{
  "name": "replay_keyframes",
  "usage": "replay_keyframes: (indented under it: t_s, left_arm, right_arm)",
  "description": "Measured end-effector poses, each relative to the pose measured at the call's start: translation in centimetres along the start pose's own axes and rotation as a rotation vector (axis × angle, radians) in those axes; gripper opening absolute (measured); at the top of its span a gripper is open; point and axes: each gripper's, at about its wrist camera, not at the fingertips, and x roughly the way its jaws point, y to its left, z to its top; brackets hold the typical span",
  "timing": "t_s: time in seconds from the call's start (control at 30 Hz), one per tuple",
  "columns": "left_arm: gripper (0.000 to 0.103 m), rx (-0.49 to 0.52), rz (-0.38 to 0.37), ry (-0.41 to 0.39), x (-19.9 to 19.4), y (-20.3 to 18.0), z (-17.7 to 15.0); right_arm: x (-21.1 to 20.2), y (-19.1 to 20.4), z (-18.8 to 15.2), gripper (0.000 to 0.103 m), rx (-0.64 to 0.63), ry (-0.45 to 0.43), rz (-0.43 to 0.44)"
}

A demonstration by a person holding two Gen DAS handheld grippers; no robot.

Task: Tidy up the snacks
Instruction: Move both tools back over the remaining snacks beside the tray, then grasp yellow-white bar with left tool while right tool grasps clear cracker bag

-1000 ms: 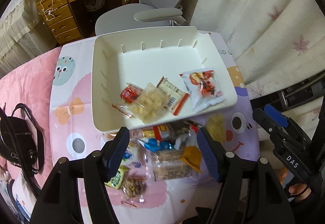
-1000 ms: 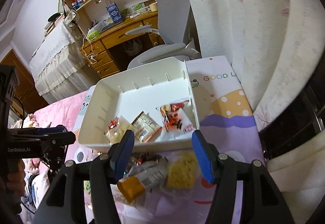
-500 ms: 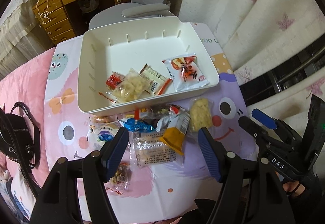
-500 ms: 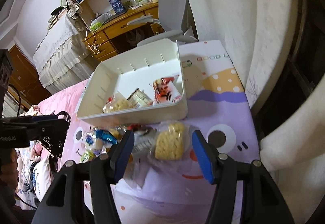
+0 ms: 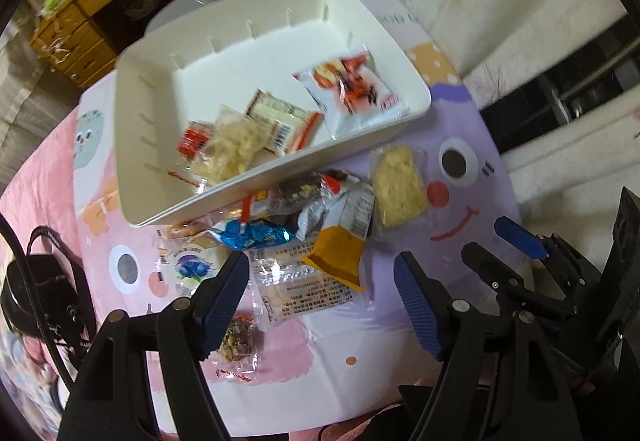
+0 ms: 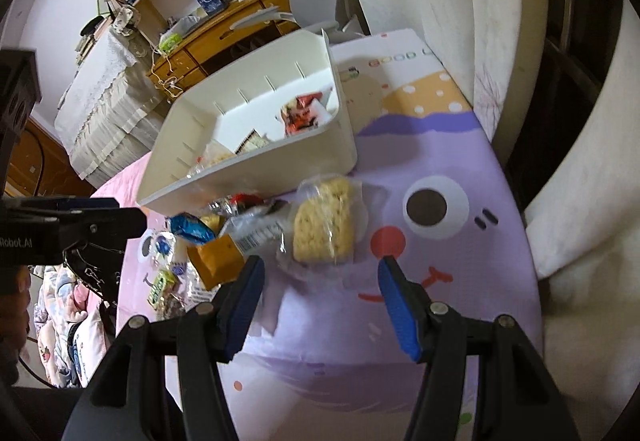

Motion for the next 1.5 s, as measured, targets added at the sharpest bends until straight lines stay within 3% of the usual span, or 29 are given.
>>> replay_keyframes:
  t_s: [0.23, 0.47, 0.67, 0.9, 1.23, 1.5]
  left_arm:
    - [0.074, 0.110, 0.007, 0.117, 4.4, -1.4, 1.2]
    - [0.073, 0.213, 0.008, 0.190, 7.7, -2.3, 2.1]
    - [0.073, 0.281, 0.016, 0.229, 9.6, -2.9, 2.2]
    - [0.064, 0.313, 0.015, 0.256, 11.1, -3.2, 2.3]
    - [0.047, 0.306, -0.006, 0.289, 12.7, -3.8, 2.9]
    - [0.042, 0.267, -0.025, 0.321, 13.8, -3.1, 3.1]
  right_arm:
    - [1.8, 0.6, -2.1, 0.060, 0.011, 0.001, -0.046]
    - [3.6, 1.5, -3.7, 0.060, -0.017, -0.079, -0.134]
    - [5.0, 1.7, -3.9, 0.072, -0.023, -0.159, -0.142]
    - [6.8, 1.9, -3.0, 0.073, -0.067, -0.205, -0.176]
    - [9.0, 2.6, -2.0, 0.073, -0.130, -0.174, -0.159]
    - [10.0, 1.8, -1.0, 0.072, -0.141, -0.140, -0.136]
